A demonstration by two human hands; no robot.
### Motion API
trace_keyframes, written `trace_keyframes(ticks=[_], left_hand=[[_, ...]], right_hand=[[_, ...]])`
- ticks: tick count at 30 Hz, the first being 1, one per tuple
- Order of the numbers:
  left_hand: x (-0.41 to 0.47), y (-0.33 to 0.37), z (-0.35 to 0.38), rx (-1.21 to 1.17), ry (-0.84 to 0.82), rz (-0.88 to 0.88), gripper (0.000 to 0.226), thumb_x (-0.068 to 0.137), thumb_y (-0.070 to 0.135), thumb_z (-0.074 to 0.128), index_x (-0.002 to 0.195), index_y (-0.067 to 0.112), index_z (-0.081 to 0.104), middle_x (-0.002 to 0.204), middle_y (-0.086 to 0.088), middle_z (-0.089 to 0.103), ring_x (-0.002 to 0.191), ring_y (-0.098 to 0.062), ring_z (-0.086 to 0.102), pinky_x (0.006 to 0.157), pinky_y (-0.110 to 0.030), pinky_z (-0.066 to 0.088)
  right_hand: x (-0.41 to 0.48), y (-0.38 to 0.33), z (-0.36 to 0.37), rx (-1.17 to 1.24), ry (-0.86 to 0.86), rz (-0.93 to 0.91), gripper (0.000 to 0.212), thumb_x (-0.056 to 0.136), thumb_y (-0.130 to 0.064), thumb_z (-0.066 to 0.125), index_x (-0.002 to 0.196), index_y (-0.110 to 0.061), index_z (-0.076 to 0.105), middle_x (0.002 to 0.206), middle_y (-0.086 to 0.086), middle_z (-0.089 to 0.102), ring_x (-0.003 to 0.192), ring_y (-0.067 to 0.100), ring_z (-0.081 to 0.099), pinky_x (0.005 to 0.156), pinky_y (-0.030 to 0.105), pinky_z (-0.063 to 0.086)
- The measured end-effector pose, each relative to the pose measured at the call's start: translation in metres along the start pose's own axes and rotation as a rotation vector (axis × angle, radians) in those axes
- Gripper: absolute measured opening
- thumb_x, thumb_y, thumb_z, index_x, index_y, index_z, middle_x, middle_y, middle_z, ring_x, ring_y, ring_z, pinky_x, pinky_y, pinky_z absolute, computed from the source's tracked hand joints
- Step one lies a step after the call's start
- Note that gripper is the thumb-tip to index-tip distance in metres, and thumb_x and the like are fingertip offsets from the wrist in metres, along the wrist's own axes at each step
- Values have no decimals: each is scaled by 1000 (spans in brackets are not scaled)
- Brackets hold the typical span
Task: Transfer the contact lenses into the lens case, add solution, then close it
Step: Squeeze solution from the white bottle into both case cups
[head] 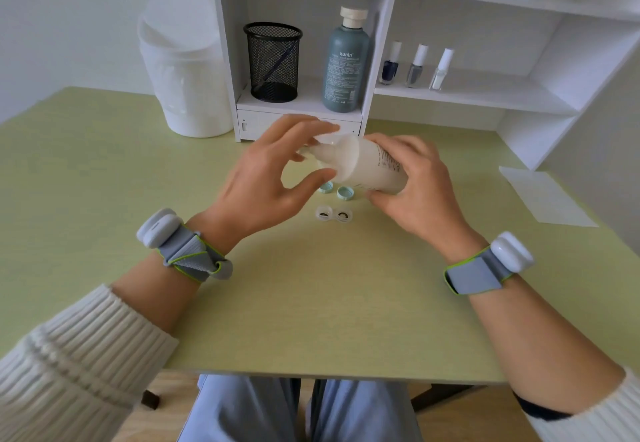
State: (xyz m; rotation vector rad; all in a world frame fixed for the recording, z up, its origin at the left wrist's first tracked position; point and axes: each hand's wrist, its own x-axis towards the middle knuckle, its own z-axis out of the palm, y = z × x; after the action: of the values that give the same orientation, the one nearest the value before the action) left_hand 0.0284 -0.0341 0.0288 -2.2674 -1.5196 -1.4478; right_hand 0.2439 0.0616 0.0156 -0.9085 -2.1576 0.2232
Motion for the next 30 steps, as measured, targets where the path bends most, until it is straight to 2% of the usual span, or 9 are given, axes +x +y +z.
trace_keyframes(ticks=[2, 4, 7, 11, 15, 20, 23, 28, 30], left_hand=[[1, -1, 3, 23, -1, 61, 35, 90, 5, 69, 125, 7, 65, 121, -7, 61, 105, -20, 61, 85, -30, 55], [1, -2, 5, 26, 35, 61, 28, 91, -2, 67, 118, 5, 69, 115, -9, 64, 100, -21, 63, 83, -28, 56], [1, -1, 3, 14, 69, 17, 23, 92, 1, 67, 114, 5, 71, 108, -8, 66, 94, -19, 64, 83, -24, 56], [1, 0, 3, 16, 82, -35, 20, 94, 7, 67, 114, 5, 70, 104, -6, 66, 88, -13, 62, 82, -18, 54], [0, 1, 5, 8, 97, -61, 19, 95, 12, 66, 113, 4, 69, 101, -3, 64, 86, -10, 61, 80, -17, 54], [-2, 2, 6, 45, 111, -97, 21, 97, 29, 65, 105, 9, 69, 96, -2, 69, 81, -11, 64, 70, -29, 57], [-3, 3, 8, 59, 138, -161, 28, 98, 37, 60, 95, 11, 67, 89, 1, 67, 77, -11, 65, 64, -37, 57], [-3, 0, 8, -16, 164, -262, 32, 100, 41, 56, 91, 11, 64, 80, -1, 65, 72, -15, 68, 58, -42, 58], [-5, -4, 10, -7, 125, -290, 30, 99, 40, 57, 93, 12, 64, 81, 0, 65, 72, -13, 68, 60, -43, 58]], right_hand=[[0, 1, 0, -3, -4, -6, 76, 65, -7, 85, 136, -24, 62, 119, 3, 60, 113, 26, 53, 100, 45, 46], [-1, 1, 1, -9, -14, -4, 76, 65, -8, 85, 136, -24, 62, 119, 3, 60, 113, 25, 53, 99, 39, 45], [0, 1, 2, -9, -29, -4, 76, 66, -13, 89, 136, -22, 62, 120, 4, 61, 114, 26, 54, 96, 29, 41], [0, -2, 1, 0, -59, -12, 77, 66, -27, 93, 136, -21, 62, 123, 5, 62, 116, 26, 54, 98, 29, 41], [2, -1, -3, 7, -113, -29, 75, 71, -36, 91, 137, -19, 59, 128, 3, 60, 121, 22, 52, 101, 23, 37], [1, -2, -2, 17, -126, -64, 68, 72, -30, 88, 131, -17, 57, 123, -1, 62, 112, 21, 57, 94, 31, 45], [0, 1, -2, 2, -117, -80, 66, 72, -29, 88, 129, -19, 57, 122, -3, 63, 111, 20, 56, 90, 28, 43], [2, 8, -9, -22, -65, -113, 71, 70, -18, 86, 135, -17, 59, 128, 1, 63, 116, 23, 57, 96, 28, 43], [1, 9, -11, -44, -56, -120, 70, 69, -11, 83, 135, -16, 61, 128, 4, 63, 116, 26, 58, 100, 34, 46]])
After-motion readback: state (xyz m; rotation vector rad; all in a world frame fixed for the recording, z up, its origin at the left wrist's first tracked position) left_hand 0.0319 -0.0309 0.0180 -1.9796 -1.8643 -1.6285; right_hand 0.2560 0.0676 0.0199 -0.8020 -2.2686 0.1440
